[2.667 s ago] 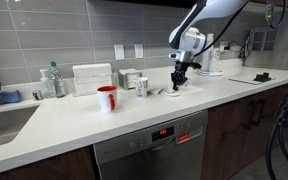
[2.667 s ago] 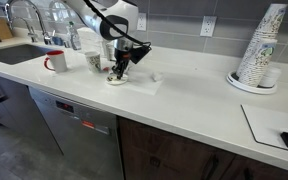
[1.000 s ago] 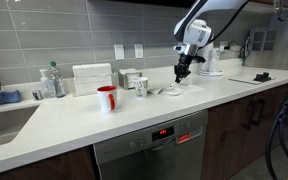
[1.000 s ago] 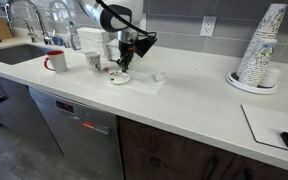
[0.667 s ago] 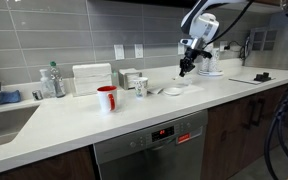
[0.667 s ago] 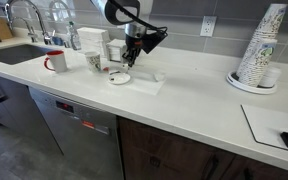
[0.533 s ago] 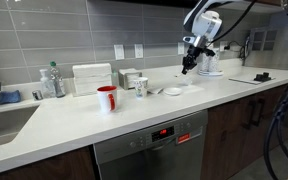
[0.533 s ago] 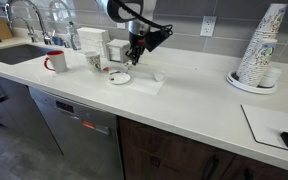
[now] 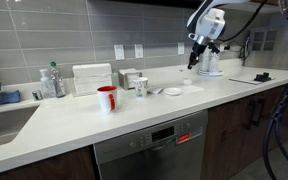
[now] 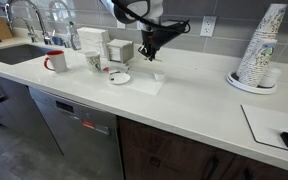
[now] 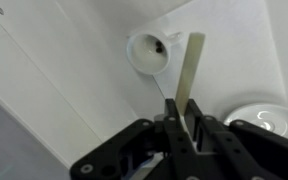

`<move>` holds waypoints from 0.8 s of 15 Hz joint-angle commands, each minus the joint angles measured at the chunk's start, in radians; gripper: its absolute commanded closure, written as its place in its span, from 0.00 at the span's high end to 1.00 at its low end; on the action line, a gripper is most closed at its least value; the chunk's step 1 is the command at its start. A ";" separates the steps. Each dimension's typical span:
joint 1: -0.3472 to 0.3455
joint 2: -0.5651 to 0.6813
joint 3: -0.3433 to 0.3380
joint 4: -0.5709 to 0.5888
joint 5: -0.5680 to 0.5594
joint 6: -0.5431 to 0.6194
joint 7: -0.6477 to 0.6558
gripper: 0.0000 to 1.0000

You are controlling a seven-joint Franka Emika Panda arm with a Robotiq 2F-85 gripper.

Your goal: Use the plastic spoon to get some of the contents from the white and put the contents into the small mug

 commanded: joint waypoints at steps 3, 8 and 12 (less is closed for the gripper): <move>0.021 0.049 -0.044 0.018 -0.137 0.090 0.164 0.04; 0.031 0.073 -0.063 0.025 -0.265 0.128 0.279 0.04; 0.074 0.097 -0.091 0.035 -0.403 0.174 0.384 0.04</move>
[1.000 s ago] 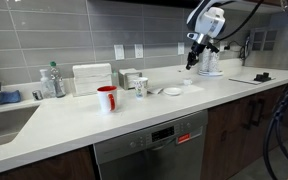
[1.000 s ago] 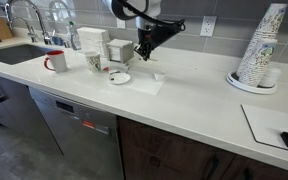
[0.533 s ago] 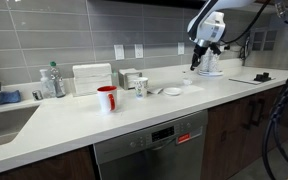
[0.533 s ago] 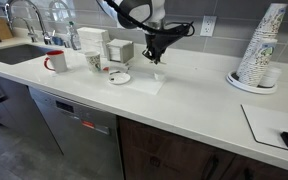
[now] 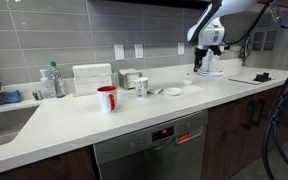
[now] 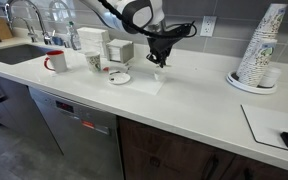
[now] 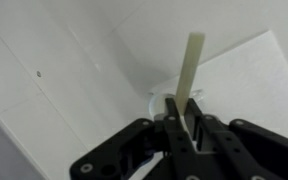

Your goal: Use the plastic spoon to get some of the contents from the white and put the contents into the small mug

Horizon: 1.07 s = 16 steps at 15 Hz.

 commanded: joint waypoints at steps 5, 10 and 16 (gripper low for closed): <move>0.093 0.067 -0.084 0.053 -0.276 0.043 0.221 0.04; 0.149 0.083 -0.136 0.065 -0.456 0.043 0.334 0.04; 0.239 0.088 -0.206 0.065 -0.706 0.030 0.479 0.04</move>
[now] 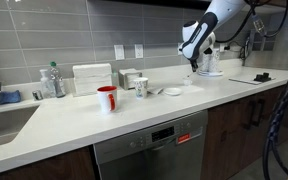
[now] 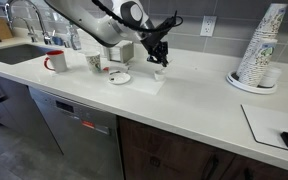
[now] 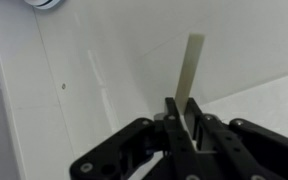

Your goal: Use the plastic spoon to get some of the contents from the white and put the contents into the small mug

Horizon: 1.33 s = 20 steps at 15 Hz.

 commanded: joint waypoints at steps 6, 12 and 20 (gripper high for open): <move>0.095 0.018 -0.058 0.007 -0.397 -0.052 0.227 0.04; 0.004 -0.103 0.075 -0.095 -0.313 -0.033 0.178 0.04; -0.186 -0.199 0.269 -0.267 0.197 0.082 -0.139 0.04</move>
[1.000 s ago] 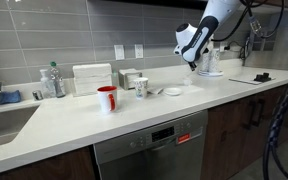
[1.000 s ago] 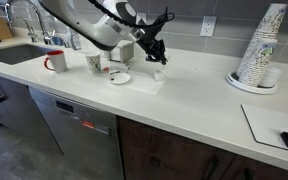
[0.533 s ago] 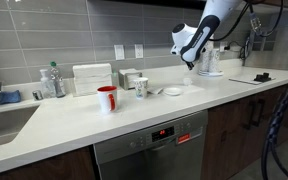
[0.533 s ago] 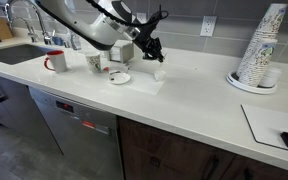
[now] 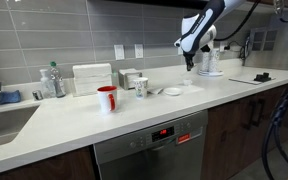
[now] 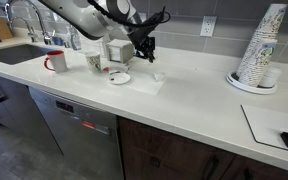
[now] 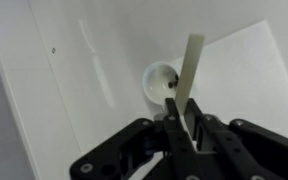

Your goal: Use the plastic spoon to get some of the contents from the white and put the contents into the small mug

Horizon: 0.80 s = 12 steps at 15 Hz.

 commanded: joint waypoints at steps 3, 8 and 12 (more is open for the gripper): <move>-0.201 -0.034 0.199 -0.114 0.434 0.058 -0.325 0.04; -0.322 0.022 0.324 -0.068 0.841 -0.032 -0.586 0.04; -0.317 0.063 0.285 -0.016 1.057 -0.175 -0.687 0.04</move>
